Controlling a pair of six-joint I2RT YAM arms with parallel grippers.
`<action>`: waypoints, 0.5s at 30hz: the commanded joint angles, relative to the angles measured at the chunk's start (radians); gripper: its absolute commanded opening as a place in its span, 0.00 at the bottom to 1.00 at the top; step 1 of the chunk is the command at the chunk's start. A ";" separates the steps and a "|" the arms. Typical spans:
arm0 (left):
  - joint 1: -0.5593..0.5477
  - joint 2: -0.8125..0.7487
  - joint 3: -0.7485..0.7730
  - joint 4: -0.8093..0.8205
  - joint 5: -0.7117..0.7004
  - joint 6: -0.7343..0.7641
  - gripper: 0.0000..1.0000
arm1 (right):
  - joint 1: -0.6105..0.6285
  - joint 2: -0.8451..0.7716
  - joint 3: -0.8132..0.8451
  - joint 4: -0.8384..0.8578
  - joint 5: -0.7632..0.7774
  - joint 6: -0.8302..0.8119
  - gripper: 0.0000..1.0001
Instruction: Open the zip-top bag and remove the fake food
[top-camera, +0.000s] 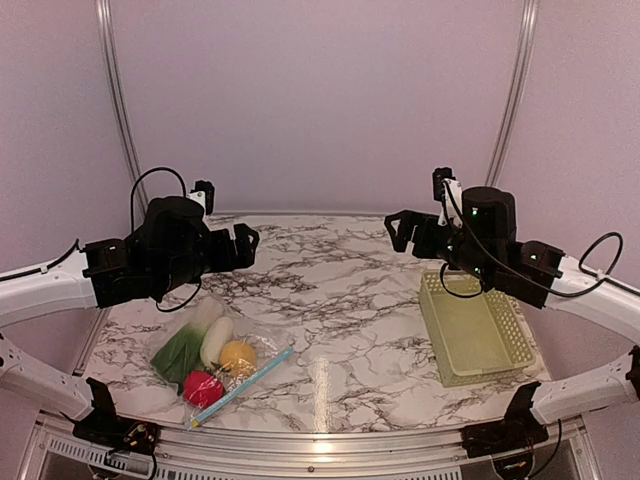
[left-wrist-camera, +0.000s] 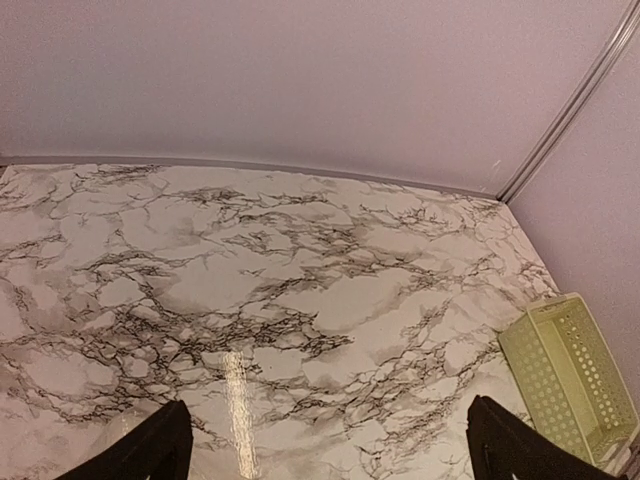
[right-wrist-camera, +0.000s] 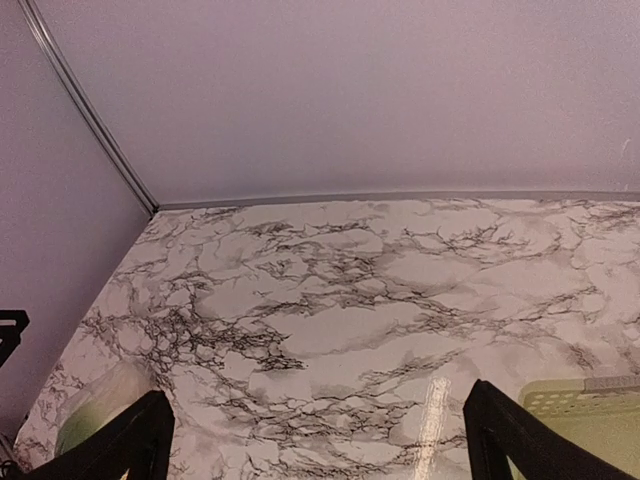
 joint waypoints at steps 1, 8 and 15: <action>0.032 0.014 0.003 -0.009 -0.043 0.056 0.99 | 0.005 0.008 0.032 -0.061 0.040 0.002 0.99; 0.113 -0.059 -0.086 -0.152 -0.044 -0.071 0.99 | 0.005 0.037 0.019 -0.054 -0.022 0.018 0.99; 0.223 -0.150 -0.216 -0.403 -0.043 -0.282 0.99 | 0.005 0.119 -0.002 -0.022 -0.129 0.051 0.99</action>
